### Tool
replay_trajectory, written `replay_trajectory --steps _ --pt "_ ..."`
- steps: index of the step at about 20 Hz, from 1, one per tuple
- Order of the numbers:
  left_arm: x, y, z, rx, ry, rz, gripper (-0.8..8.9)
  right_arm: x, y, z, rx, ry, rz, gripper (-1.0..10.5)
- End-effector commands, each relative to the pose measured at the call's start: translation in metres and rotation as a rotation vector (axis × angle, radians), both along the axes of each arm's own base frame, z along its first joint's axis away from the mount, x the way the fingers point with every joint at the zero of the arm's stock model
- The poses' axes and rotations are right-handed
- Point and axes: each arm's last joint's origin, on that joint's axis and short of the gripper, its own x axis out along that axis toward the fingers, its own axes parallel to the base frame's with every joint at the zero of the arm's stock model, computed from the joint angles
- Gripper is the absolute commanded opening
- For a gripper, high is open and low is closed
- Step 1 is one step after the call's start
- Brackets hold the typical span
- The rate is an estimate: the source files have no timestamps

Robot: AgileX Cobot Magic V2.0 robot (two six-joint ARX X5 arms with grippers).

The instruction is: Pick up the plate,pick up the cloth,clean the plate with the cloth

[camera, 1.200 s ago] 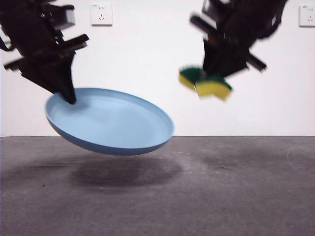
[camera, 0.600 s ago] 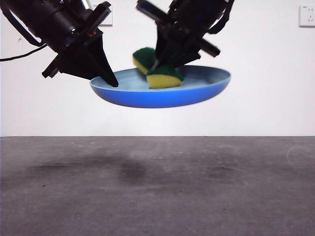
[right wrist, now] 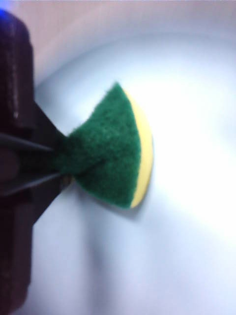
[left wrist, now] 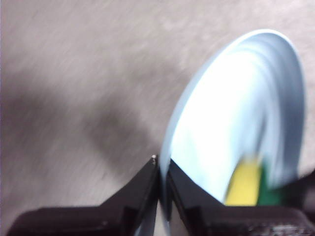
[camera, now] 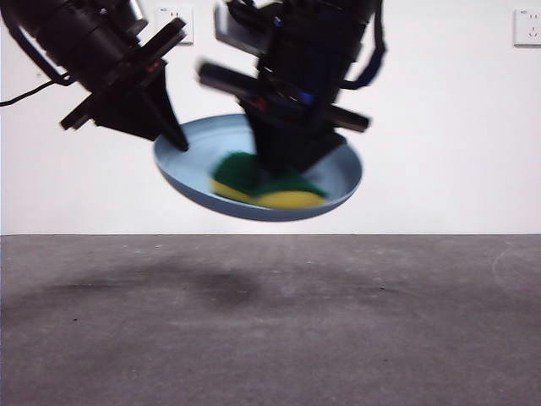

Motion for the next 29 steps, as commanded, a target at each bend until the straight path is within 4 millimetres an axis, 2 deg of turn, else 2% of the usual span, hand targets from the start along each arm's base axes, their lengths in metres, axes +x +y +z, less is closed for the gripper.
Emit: replay_trajectory --steps 1,4,10,13,16,19,23,25,27,29 --pt "-0.004 0.003 0.005 -0.016 0.023 -0.06 -0.12 0.01 -0.011 -0.012 -0.206 -0.13 -0.124 -0.2" --pt "-0.009 0.002 0.002 -0.031 0.073 -0.132 -0.12 0.027 -0.017 -0.006 -0.156 -0.224 -0.202 -0.2" --pt "-0.012 -0.003 0.004 -0.146 0.092 -0.241 -0.12 0.045 -0.009 0.007 0.222 -0.23 -0.173 -0.2" --pt "-0.009 -0.004 0.008 -0.171 0.052 -0.247 -0.12 0.045 0.001 0.013 0.396 -0.176 -0.065 -0.2" --pt "-0.003 -0.006 0.014 -0.222 0.003 -0.212 -0.12 0.034 0.01 0.011 0.455 -0.065 0.025 -0.2" --pt "0.005 -0.007 0.022 -0.261 -0.067 -0.144 -0.12 0.02 0.013 0.003 0.4 0.054 0.062 -0.2" --pt "0.007 -0.002 0.022 -0.257 -0.061 -0.106 -0.12 0.005 0.0 -0.012 0.162 0.172 0.059 -0.2" --pt "0.005 0.003 0.018 -0.245 -0.018 -0.1 -0.12 0.003 -0.01 -0.016 -0.034 0.109 -0.024 -0.2" --pt "0.001 0.004 0.013 -0.21 0.03 -0.124 -0.12 0.008 -0.018 -0.015 -0.209 -0.039 -0.137 -0.2" --pt "-0.005 0.006 0.007 -0.165 0.084 -0.151 -0.12 0.016 -0.023 -0.012 -0.292 -0.174 -0.229 -0.2"
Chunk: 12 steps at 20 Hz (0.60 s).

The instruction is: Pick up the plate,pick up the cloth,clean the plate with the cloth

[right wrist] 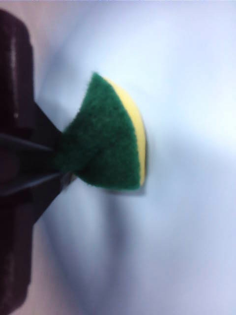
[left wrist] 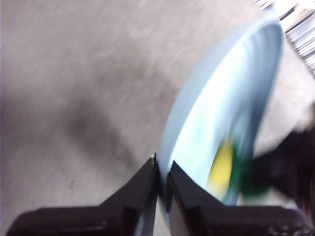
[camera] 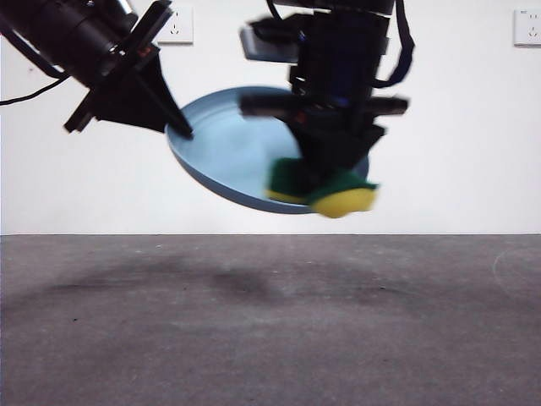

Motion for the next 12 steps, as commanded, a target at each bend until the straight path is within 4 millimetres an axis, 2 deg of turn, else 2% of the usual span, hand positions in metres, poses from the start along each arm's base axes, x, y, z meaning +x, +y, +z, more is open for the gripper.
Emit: replay_trajectory --steps 1,5,9,11,12 --pt "-0.01 -0.002 0.001 -0.009 0.058 -0.092 -0.12 0.014 -0.008 -0.011 -0.128 -0.132 -0.114 -0.2" --pt "-0.023 -0.011 -0.005 0.051 0.104 -0.192 -0.12 0.029 0.005 -0.001 0.128 -0.223 -0.088 -0.2" --pt "-0.025 -0.021 -0.005 0.065 0.081 -0.216 -0.12 0.03 0.02 0.006 0.472 -0.095 0.084 -0.2" --pt "-0.024 -0.02 -0.007 0.194 0.037 -0.142 -0.12 0.027 0.022 0.01 0.558 -0.029 0.122 -0.2" --pt "-0.022 -0.017 -0.009 0.318 0.003 -0.068 -0.12 0.024 0.02 0.016 0.576 -0.032 0.104 -0.2"
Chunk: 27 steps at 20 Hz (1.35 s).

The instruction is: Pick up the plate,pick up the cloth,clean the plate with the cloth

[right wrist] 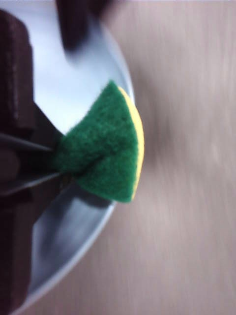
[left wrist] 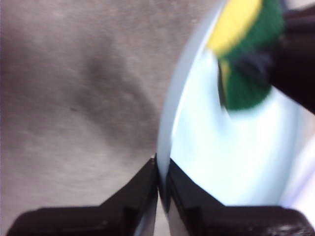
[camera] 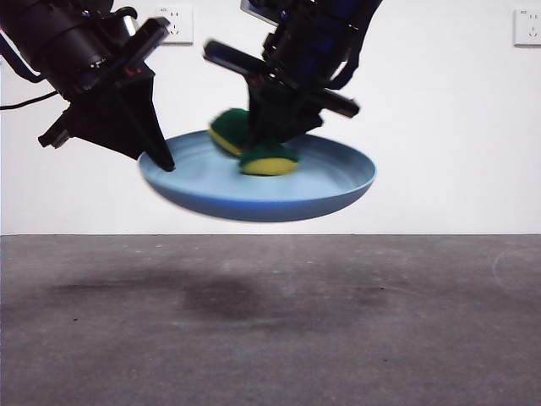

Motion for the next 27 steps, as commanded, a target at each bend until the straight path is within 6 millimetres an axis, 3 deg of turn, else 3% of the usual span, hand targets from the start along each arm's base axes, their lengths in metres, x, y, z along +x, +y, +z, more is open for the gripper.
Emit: replay_trajectory --steps 1,3,7,11,14,18,19,21,22,27 --pt "0.0 -0.002 0.004 0.213 -0.144 0.021 -0.12 -0.006 -0.003 0.006 0.046 0.022 -0.027 -0.2" --pt "0.005 0.002 0.002 0.336 -0.19 0.104 -0.12 -0.016 -0.012 0.029 0.079 -0.021 -0.03 -0.2" --pt "0.022 0.01 -0.006 0.338 -0.223 0.163 -0.12 -0.044 -0.037 0.074 0.139 -0.09 -0.028 -0.2" --pt "0.04 0.012 -0.038 0.368 -0.149 0.17 -0.12 -0.075 -0.066 0.112 0.167 -0.185 -0.072 -0.2" --pt "0.051 0.012 -0.066 0.422 -0.086 0.178 -0.12 -0.092 -0.087 0.128 0.117 -0.266 -0.158 -0.2" --pt "0.056 0.013 -0.079 0.471 -0.068 0.195 0.13 -0.107 -0.104 0.131 0.026 -0.273 -0.234 -0.2" --pt "0.056 0.013 -0.079 0.47 -0.066 0.194 0.94 -0.108 -0.105 0.13 0.015 -0.265 -0.233 -0.2" --pt "0.055 0.013 -0.079 0.472 -0.058 0.195 4.09 -0.108 -0.106 0.129 0.003 -0.257 -0.232 -0.2" --pt "0.055 0.013 -0.079 0.47 -0.055 0.193 4.77 -0.107 -0.106 0.129 0.002 -0.256 -0.235 -0.2" --pt "0.048 0.012 -0.074 0.437 -0.003 0.211 4.67 -0.087 -0.095 0.111 -0.06 -0.201 -0.247 -0.2"
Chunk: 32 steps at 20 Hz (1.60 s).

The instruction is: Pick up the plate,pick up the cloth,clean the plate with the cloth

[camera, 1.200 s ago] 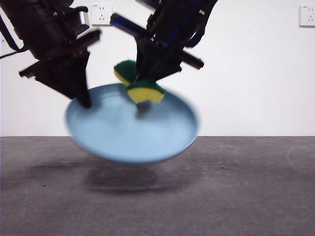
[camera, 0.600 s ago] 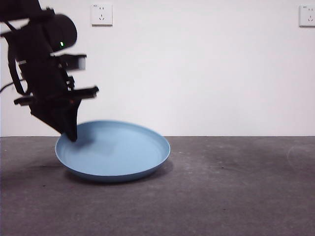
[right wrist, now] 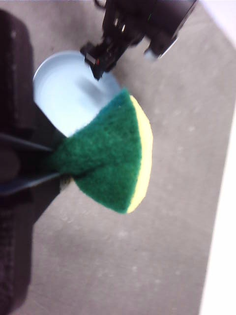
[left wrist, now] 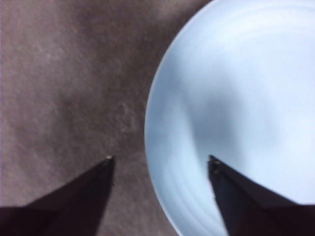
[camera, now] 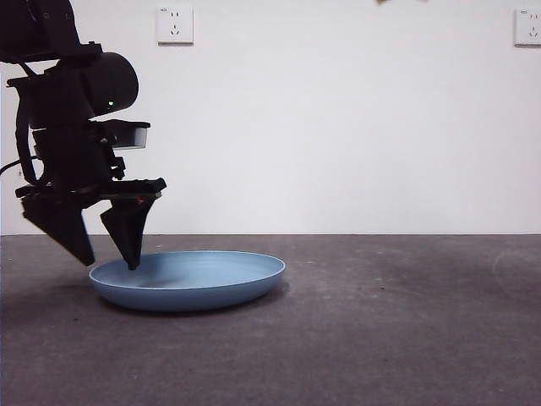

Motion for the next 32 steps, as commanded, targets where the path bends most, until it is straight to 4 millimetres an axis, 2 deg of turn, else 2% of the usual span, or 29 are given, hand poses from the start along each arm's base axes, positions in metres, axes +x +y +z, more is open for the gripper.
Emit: replay_trajectory --steps 1,4,9,14,17,19,20,23,24,25,32 --pt "-0.009 -0.002 0.006 -0.037 0.026 -0.001 4.68 0.017 0.006 -0.015 -0.046 0.044 -0.023 -0.2" --pt "-0.024 -0.005 0.037 -0.065 -0.036 -0.025 4.67 0.044 0.013 -0.041 -0.104 0.13 -0.058 -0.2" --pt "-0.065 -0.006 0.094 -0.118 -0.149 -0.058 4.67 0.099 0.021 -0.108 -0.224 0.314 -0.134 -0.2" --pt "-0.108 -0.005 0.131 -0.166 -0.214 -0.099 4.67 0.143 0.023 -0.18 -0.217 0.485 -0.117 -0.2" --pt "-0.13 -0.003 0.147 -0.191 -0.252 -0.129 4.67 0.157 0.016 -0.21 -0.216 0.559 -0.131 0.1" --pt "-0.14 -0.001 0.154 -0.203 -0.276 -0.141 4.67 0.161 0.011 -0.217 -0.222 0.58 -0.147 0.1" --pt "-0.143 0.0 0.156 -0.207 -0.285 -0.143 4.67 0.161 0.008 -0.217 -0.22 0.583 -0.152 0.8" --pt "-0.146 0.001 0.159 -0.212 -0.296 -0.144 4.67 0.163 0.003 -0.217 -0.162 0.626 -0.115 5.1" --pt "-0.146 0.001 0.158 -0.211 -0.294 -0.144 4.67 0.162 0.003 -0.217 -0.154 0.639 -0.107 6.0" --pt "-0.146 0.001 0.158 -0.211 -0.294 -0.145 4.67 0.162 0.003 -0.217 -0.157 0.642 -0.108 6.3" --pt "-0.146 0.001 0.158 -0.208 -0.296 -0.147 4.67 0.159 0.002 -0.213 -0.16 0.648 -0.109 6.3"
